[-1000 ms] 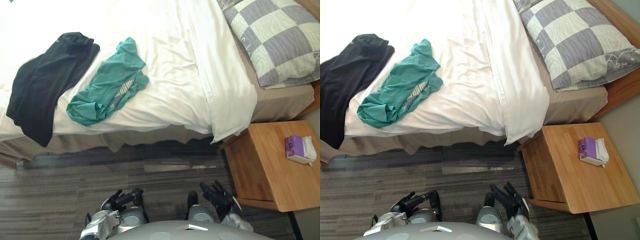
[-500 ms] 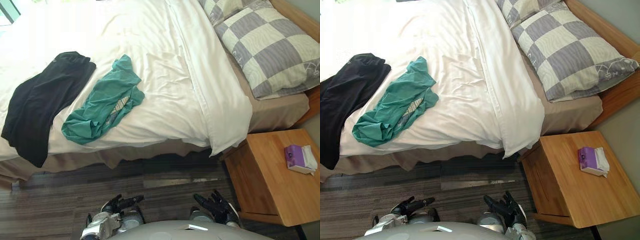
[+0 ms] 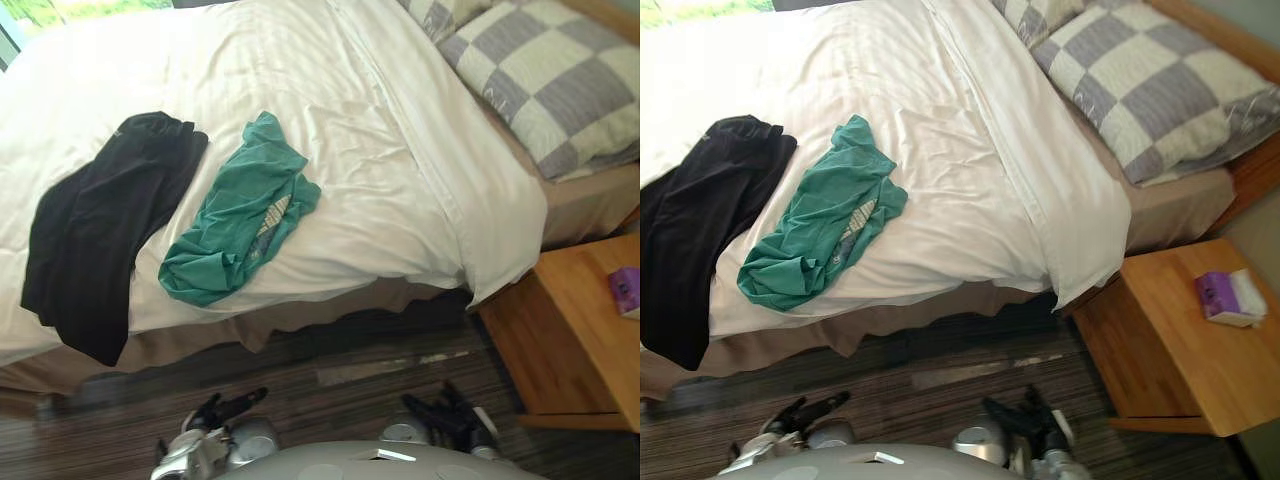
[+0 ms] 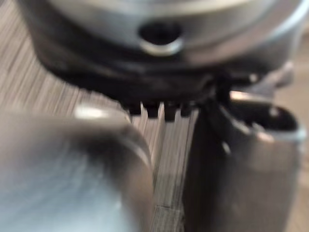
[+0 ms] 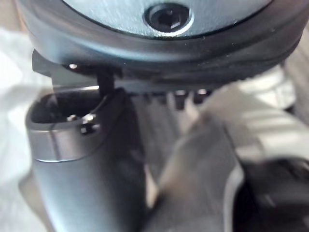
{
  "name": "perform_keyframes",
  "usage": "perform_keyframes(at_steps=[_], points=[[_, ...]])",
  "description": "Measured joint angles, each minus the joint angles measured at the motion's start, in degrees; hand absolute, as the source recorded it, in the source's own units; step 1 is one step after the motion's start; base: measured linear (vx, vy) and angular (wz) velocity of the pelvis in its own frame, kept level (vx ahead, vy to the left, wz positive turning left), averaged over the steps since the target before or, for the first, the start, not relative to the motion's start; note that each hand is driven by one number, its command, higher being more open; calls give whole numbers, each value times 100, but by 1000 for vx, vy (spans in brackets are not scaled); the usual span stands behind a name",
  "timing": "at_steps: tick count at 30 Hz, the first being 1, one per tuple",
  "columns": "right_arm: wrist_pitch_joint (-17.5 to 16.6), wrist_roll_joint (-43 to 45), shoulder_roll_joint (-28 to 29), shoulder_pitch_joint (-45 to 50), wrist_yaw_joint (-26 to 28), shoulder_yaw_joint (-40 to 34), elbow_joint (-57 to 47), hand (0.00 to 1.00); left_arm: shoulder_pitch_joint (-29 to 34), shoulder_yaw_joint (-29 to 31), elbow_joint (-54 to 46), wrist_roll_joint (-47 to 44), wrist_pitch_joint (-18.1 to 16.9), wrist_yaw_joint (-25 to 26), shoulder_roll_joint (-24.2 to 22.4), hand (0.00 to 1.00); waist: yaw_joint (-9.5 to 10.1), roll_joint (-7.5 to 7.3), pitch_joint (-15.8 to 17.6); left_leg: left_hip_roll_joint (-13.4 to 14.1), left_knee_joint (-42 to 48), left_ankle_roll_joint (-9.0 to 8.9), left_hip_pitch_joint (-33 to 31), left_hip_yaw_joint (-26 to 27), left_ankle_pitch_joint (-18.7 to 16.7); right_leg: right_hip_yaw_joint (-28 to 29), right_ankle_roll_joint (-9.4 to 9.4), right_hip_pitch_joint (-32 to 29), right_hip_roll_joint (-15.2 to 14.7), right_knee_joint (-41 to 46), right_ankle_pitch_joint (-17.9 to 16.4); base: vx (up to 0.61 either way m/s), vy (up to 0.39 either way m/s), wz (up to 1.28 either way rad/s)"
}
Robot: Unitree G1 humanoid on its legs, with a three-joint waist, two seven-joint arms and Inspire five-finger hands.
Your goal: Tidy up the quilt and then pick up the clothes from the bed and put them into the laundry hamper
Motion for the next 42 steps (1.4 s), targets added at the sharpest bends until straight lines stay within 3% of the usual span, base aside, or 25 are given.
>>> perform_keyframes(at_steps=[1, 2, 3, 4, 5, 6, 7, 8, 9, 12, 17, 20, 23, 24, 27, 29, 31, 33, 34, 36, 37, 38, 40, 41, 42], points=[[-37, -122, 15, -122, -113, 122, 16, 100, 1, -6, 55, 10, 69, 20, 7, 100, 41, 75, 21, 70, 325, 118, -167, 71, -252, -86, -71, -74, 17, -7, 376, -72, 435, -50], [-39, -195, -1, -175, -194, 159, 17, 100, -22, -4, 82, 16, 65, 48, -19, 100, 58, 116, 25, 106, 323, 189, -155, 146, -288, -252, -329, -169, 21, 22, 633, -68, 422, -64], [-38, -197, -167, -296, -208, 342, 20, 100, -42, -50, 93, 19, 59, 107, -111, 100, 159, 253, -2, 186, -23, 329, 4, 440, -154, -814, -1106, -292, 97, -237, 1476, -31, 362, -76], [-39, -215, -277, -385, -147, 575, -5, 100, -26, -186, 91, 25, 83, 136, -130, 100, 207, 341, -19, 197, -548, 458, 256, 644, 132, -1313, -1097, -344, 319, -61, 1519, 2, 328, -70], [-39, -235, -260, -388, -110, 649, -45, 100, -34, -260, 86, 33, 120, 154, -116, 100, 207, 338, -29, 170, -804, 458, 354, 712, 305, -1483, -915, -332, 486, 94, 1319, 61, 263, -47], [-39, -259, -186, -417, -20, 779, -137, 100, -103, -407, 40, 33, 205, 162, -78, 100, 238, 330, -42, 98, -1303, 527, 494, 773, 593, -1611, -667, -319, 950, 233, 745, 75, 202, -4], [-36, -254, -162, -397, 101, 844, -305, 100, -167, -576, -9, 38, 341, 171, -35, 100, 219, 301, -56, -47, -1710, 586, 527, 760, 857, -1494, -615, -251, 1440, 127, 208, 74, 173, 10], [-34, -248, -146, -391, 121, 878, -348, 100, -217, -629, -24, 58, 396, 176, -30, 100, 201, 281, -67, -145, -1849, 615, 525, 726, 958, -1444, -619, -206, 1605, 7, 29, 69, 123, 65], [38, -211, -154, -388, 154, 918, -409, 100, -397, -708, -40, 203, 558, 219, -119, 100, 91, 259, -70, -399, -2147, 709, 508, 564, 1192, -1245, -814, -11, 1796, -381, -80, 66, 117, 83], [155, -176, -192, -400, 159, 896, -455, 100, -497, -753, -181, 412, 794, 260, -306, 100, 119, 336, -78, -603, -2451, 810, 618, 398, 1407, -1370, -859, 144, 1669, -465, -80, 63, 50, 53], [205, -106, -99, -464, 64, 1002, -389, 100, -386, -644, -183, 462, 621, 243, -343, 100, 235, 260, -145, -625, -2627, 812, 833, 373, 1516, -1487, -874, 395, 1673, -577, -88, 21, -21, 10], [344, 365, -130, -536, 63, 985, -112, 100, -373, -496, -185, 448, 379, 129, -392, 100, 288, 256, -116, -642, -1589, 827, 406, 621, 1360, -1517, -865, 504, 1550, -570, -83, -24, 43, 8], [560, 952, -179, -513, 78, 670, 93, 100, -366, -477, -223, 464, 251, 113, -449, 100, 270, 427, -18, -413, -560, 818, 54, 1198, 1358, -1578, -839, 721, 1461, -569, -66, -31, 81, 7], [584, 998, -191, -457, 70, 428, 117, 100, -347, -450, -210, 461, 254, 106, -477, 100, 262, 526, -7, -424, -647, 819, 142, 1243, 1359, -1570, -821, 743, 1400, -543, -53, -32, 153, -8], [635, 937, -197, -307, 90, 33, 126, 100, -270, -188, -70, 430, 295, 98, -553, 100, 141, 547, -4, -531, -1307, 877, 602, 1211, 1211, -1545, -826, 628, 1167, -369, -42, -37, 145, -15], [737, 1045, -234, -215, 221, -174, 119, 100, -241, -46, 13, 450, 331, 30, -542, 100, 21, 530, -4, -193, -1266, 905, 773, 1085, 1028, -1494, -807, 604, 1051, -304, -32, -45, 146, -9], [856, 1216, -397, -160, 416, -336, 132, 100, -186, 18, 46, 460, 280, 37, -513, 100, -58, 520, -7, 173, -1296, 875, 816, 664, 1069, -1301, -652, 458, 818, -278, 55, 4, 316, -18], [856, 1208, -542, -160, 565, -419, 184, 100, -160, 9, 63, 465, 233, 32, -460, 100, -78, 521, -7, 359, -1465, 861, 836, 321, 1374, -1131, -373, 295, 546, -270, 211, 47, 453, -18], [861, 1182, -642, -145, 642, -418, 209, 100, -122, -4, 109, 456, 144, 19, -480, 100, -90, 564, -22, 393, -1672, 940, 887, 183, 1864, -1014, -125, 195, 408, -283, 342, 34, 425, -21], [874, 1137, -622, -231, 710, -412, 365, 100, -154, -47, 160, 379, 137, -69, -452, 100, -121, 552, -43, 77, -1882, 401, 1017, 139, 1130, -648, 15, 101, 238, -407, 350, 13, 619, 1], [787, 956, -334, -350, 635, -472, 461, 100, -162, -145, 173, 326, 78, -124, -306, 100, -185, 304, 13, -139, -1911, 53, 997, 223, 887, -379, 26, 110, 61, -590, 410, -45, 584, 22], [774, 903, -204, -375, 552, -485, 485, 100, -170, -242, 154, 282, 66, -131, -187, 100, -143, 180, -28, -239, -1823, 83, 951, 251, 859, -363, -3, 167, 62, -701, 595, -57, 372, 5], [717, 837, -147, -383, 478, -422, 484, 100, -158, -262, 156, 248, 85, -86, -142, 100, -16, 165, -63, -151, -1645, 87, 930, 323, 762, -744, -14, 149, 110, -758, 1038, -89, 235, -43], [678, 687, -228, -420, 440, -223, 462, 100, -132, -284, 156, 254, 164, 4, -197, 100, 148, 339, -116, 128, -1711, 156, 954, 592, 692, -1484, -431, -8, 333, -784, 1546, -117, 195, -73], [652, 618, -302, -428, 442, -99, 460, 100, -110, -290, 153, 256, 163, 31, -216, 100, 193, 389, -145, 235, -1809, 212, 980, 709, 724, -1766, -667, -108, 431, -743, 1551, -97, 115, -87]])
